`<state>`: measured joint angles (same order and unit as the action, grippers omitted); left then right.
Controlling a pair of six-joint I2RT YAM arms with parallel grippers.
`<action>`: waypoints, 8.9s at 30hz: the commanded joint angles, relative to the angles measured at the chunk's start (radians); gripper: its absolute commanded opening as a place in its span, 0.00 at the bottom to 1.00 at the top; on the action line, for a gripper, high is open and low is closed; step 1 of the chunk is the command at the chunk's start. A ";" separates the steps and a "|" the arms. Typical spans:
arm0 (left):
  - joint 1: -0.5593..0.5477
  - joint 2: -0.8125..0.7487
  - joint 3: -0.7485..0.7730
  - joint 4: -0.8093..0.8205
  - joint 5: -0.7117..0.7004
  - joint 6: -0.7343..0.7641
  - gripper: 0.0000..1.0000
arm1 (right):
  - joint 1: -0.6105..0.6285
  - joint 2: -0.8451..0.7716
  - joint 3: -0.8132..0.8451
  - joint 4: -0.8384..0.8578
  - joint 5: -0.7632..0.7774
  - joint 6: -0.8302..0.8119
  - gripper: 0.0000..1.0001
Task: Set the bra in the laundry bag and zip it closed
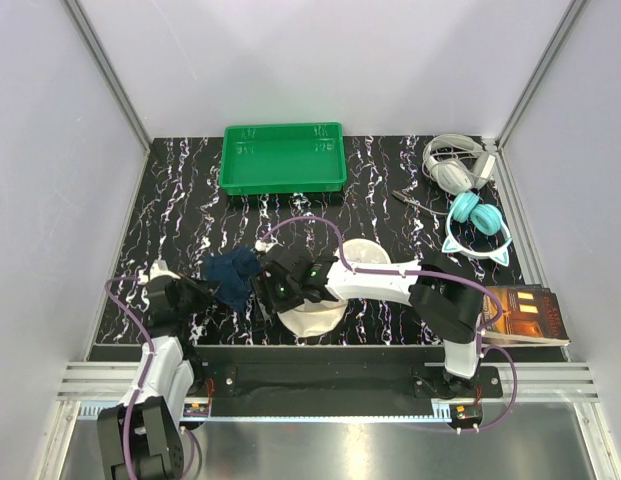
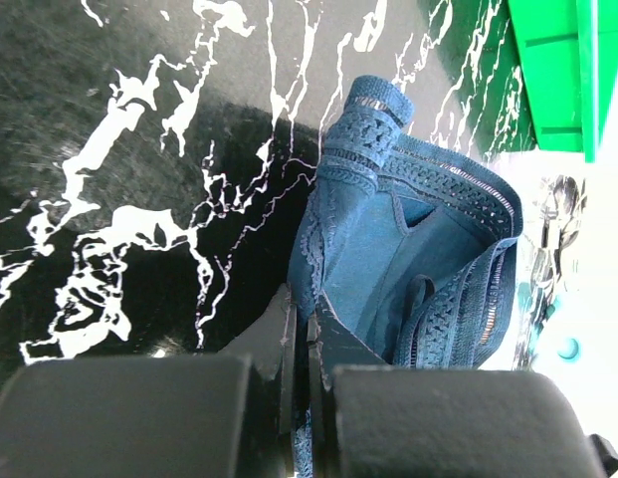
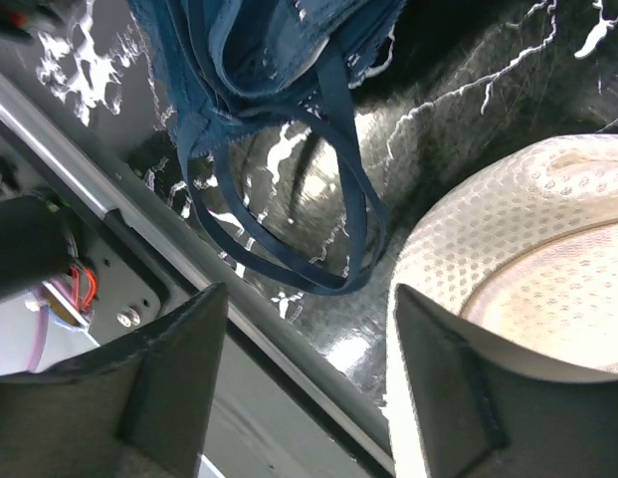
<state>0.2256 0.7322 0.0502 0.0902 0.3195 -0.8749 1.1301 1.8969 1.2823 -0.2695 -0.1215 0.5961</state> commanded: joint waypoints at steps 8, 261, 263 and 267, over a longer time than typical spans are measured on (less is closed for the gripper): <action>0.053 -0.022 0.030 -0.020 0.059 0.043 0.00 | -0.004 0.028 0.031 0.035 0.034 0.103 0.45; -1.025 0.449 0.781 -0.316 -0.189 0.097 0.00 | -0.556 -0.312 -0.302 -0.007 -0.492 0.057 0.00; -1.037 0.443 0.769 -0.310 -0.195 0.074 0.00 | -0.556 -0.344 -0.405 0.206 -0.465 0.238 0.00; -1.046 0.395 0.709 -0.274 -0.200 0.037 0.00 | -0.552 -0.338 -0.564 0.622 -0.388 0.499 0.00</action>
<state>-0.8116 1.1957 0.7933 -0.2722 0.1173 -0.7876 0.5697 1.5879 0.8196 -0.1249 -0.5823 0.7742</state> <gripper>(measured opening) 0.013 0.175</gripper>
